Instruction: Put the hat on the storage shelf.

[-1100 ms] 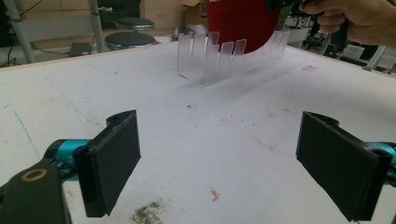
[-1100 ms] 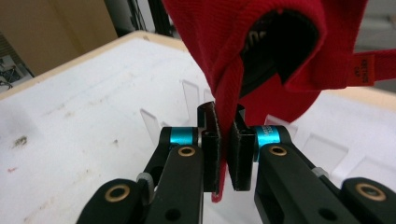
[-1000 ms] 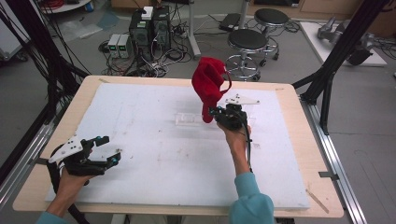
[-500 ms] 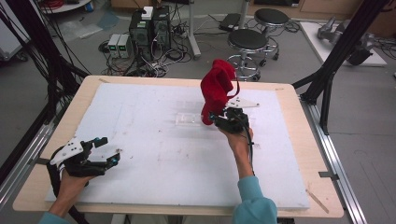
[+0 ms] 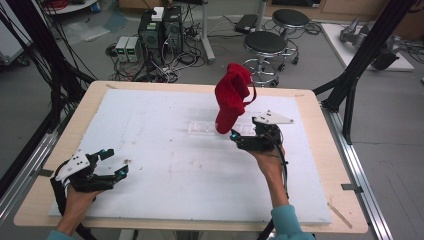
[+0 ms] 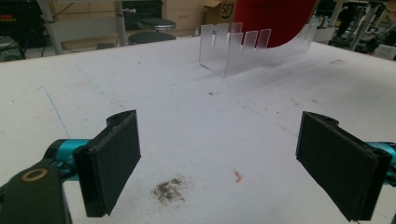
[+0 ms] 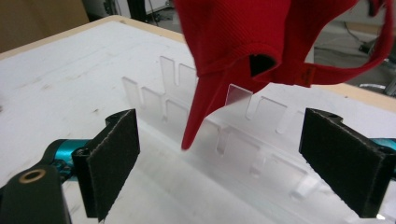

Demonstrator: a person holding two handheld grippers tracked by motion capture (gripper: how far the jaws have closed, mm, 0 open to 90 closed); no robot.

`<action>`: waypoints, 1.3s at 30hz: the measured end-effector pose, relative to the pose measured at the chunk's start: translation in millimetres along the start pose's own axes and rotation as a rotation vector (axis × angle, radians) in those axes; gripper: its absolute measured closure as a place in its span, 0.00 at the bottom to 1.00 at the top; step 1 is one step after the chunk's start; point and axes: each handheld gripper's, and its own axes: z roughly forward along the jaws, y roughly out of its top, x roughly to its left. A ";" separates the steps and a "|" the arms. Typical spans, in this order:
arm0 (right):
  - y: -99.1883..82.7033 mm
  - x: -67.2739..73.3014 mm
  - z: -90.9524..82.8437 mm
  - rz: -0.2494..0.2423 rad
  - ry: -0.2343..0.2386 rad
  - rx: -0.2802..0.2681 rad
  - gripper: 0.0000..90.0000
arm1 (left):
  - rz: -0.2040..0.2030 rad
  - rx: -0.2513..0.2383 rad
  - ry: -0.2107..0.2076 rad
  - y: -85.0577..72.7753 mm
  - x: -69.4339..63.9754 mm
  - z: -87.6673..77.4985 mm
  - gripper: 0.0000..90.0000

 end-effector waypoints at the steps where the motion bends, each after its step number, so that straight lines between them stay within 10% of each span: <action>1: 0.3 0.6 -8.4 -0.009 0.010 -0.009 0.13 | 0.004 -0.006 0.005 -0.3 -0.1 -0.9 0.16; 13: -51.4 14.5 -81.2 -0.102 0.040 -0.180 0.13 | 0.034 -0.064 0.035 -3.4 -4.3 -7.8 0.16; 22: -121.4 14.9 -71.3 -0.015 0.023 -0.328 0.13 | 0.056 -0.060 0.045 -3.7 -6.8 -7.4 0.16; 39: -130.7 12.9 -62.2 0.019 -0.050 -0.305 0.13 | 0.075 -0.099 0.065 -5.8 -9.0 -10.8 0.16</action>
